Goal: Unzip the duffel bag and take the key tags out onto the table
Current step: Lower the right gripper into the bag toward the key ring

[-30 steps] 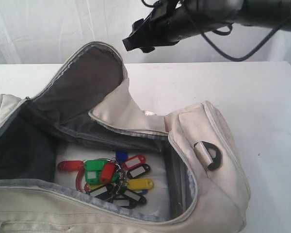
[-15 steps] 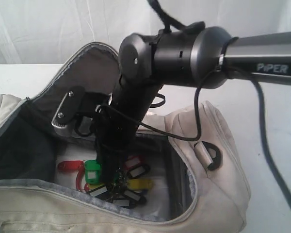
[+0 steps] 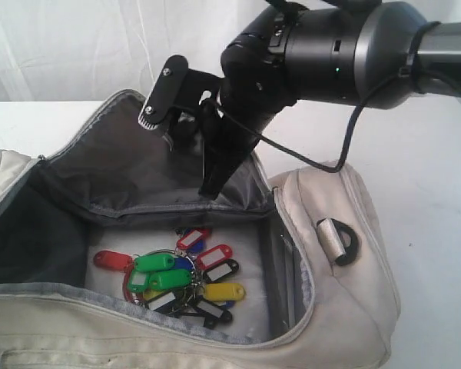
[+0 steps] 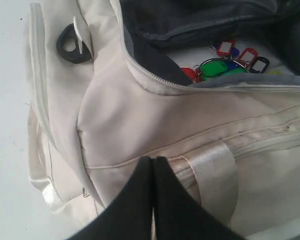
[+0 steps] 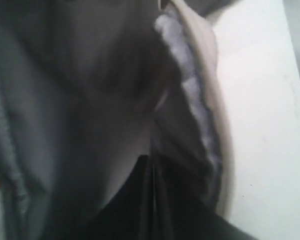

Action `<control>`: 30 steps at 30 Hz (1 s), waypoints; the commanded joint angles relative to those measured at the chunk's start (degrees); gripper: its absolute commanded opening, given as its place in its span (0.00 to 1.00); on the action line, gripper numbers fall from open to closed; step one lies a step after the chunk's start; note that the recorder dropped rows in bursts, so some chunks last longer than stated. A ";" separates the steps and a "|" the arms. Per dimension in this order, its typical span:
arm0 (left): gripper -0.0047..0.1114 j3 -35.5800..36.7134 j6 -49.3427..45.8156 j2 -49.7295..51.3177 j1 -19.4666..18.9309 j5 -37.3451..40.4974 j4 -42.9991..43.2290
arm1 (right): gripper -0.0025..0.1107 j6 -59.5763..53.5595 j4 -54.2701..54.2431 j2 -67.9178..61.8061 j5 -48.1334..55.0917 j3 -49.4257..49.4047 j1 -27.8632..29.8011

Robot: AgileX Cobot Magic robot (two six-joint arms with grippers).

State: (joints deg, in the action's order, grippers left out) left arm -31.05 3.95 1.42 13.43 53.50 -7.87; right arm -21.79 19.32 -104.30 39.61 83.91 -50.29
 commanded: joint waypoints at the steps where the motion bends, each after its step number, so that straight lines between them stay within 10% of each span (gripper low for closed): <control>1: 0.04 0.31 0.25 -0.36 -0.15 0.48 -0.85 | 0.04 10.91 2.36 -2.29 -4.63 -0.01 5.04; 10: 0.04 0.31 0.25 -0.36 -0.15 0.48 -0.85 | 0.03 18.67 -0.37 -2.10 1.69 -0.01 8.61; 15: 0.04 0.31 0.25 -0.36 -0.15 0.48 -0.85 | 0.02 2.86 -21.70 6.01 -1.25 -0.01 8.61; 20: 0.04 0.31 0.25 -0.36 -0.15 0.48 -0.85 | 0.03 -11.16 -40.49 7.43 19.87 -0.32 8.50; 30: 0.04 0.31 0.25 -0.36 -0.15 0.48 -0.85 | 0.62 -6.49 -55.28 1.08 20.16 -7.22 6.79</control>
State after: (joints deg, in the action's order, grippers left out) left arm -31.05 3.95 1.42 13.43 53.50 -7.95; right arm -28.45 -35.19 -102.29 61.14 77.37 -42.75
